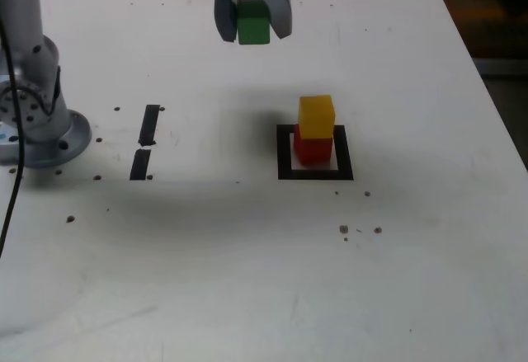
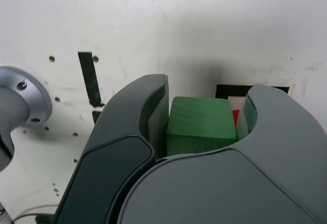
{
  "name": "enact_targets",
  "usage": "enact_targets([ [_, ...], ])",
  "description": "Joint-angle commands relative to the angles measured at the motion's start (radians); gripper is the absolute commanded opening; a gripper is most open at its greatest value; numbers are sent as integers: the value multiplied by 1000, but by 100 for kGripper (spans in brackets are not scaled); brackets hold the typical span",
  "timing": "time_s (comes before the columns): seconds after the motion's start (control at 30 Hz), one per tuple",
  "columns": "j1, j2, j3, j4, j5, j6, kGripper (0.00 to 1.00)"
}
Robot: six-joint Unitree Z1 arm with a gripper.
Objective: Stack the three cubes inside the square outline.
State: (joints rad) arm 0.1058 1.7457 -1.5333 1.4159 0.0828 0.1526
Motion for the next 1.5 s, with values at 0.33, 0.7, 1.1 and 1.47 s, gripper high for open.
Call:
enact_targets([
  [0.33, -151, 68, -163, 44, -49, -125, 19],
  [0.7, -217, 161, -227, 33, -58, -167, 19],
  [1.1, -247, 207, -227, -6, -71, -193, 19],
  [1.47, -247, 213, -174, -53, -93, -194, 27],
])
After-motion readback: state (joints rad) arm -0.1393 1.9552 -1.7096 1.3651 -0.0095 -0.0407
